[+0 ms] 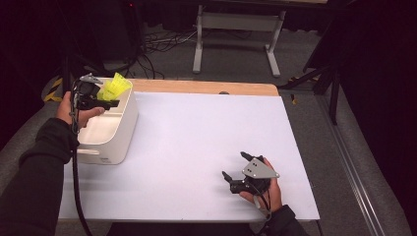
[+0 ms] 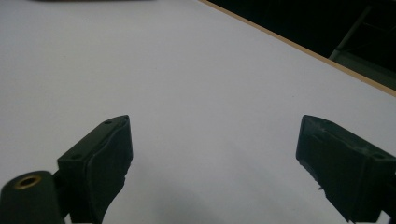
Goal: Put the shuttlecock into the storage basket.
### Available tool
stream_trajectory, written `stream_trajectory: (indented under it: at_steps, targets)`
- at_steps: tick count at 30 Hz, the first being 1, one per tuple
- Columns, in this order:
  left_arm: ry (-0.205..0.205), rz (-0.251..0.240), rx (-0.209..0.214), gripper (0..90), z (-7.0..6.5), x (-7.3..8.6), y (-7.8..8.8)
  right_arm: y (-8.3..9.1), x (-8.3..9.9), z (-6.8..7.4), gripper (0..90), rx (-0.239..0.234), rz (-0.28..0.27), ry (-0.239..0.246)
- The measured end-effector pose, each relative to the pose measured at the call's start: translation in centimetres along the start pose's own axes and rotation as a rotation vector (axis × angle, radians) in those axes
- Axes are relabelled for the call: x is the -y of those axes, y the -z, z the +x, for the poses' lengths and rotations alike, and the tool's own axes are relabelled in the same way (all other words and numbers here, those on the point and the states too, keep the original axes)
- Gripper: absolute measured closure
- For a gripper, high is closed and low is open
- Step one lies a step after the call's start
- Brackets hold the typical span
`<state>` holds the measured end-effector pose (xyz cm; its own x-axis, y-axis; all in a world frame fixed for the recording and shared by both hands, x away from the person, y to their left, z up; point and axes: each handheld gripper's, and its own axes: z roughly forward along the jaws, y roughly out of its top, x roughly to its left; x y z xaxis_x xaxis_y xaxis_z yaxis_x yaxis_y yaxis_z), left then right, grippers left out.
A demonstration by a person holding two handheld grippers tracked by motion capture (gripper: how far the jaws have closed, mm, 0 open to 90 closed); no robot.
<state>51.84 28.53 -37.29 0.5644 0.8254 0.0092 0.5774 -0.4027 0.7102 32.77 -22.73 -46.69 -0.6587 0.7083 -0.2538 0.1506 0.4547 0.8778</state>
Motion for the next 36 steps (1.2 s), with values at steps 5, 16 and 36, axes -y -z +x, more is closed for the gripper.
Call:
stream_trajectory:
  at_steps: [5,16,36]
  targets:
    - [0.002,0.043,-0.022,53.1,0.2,0.1,-0.4,-0.1,0.1,0.1,11.4,-0.009,0.011,0.002]
    - [-0.007,0.186,0.003,50.1,-0.2,0.2,-2.0,-0.1,0.1,0.1,11.5,-0.01,0.01,0.0]
    - [-0.002,0.237,-0.019,21.3,-0.7,-0.3,-2.8,0.1,-0.1,0.5,11.3,-0.018,0.005,0.01]
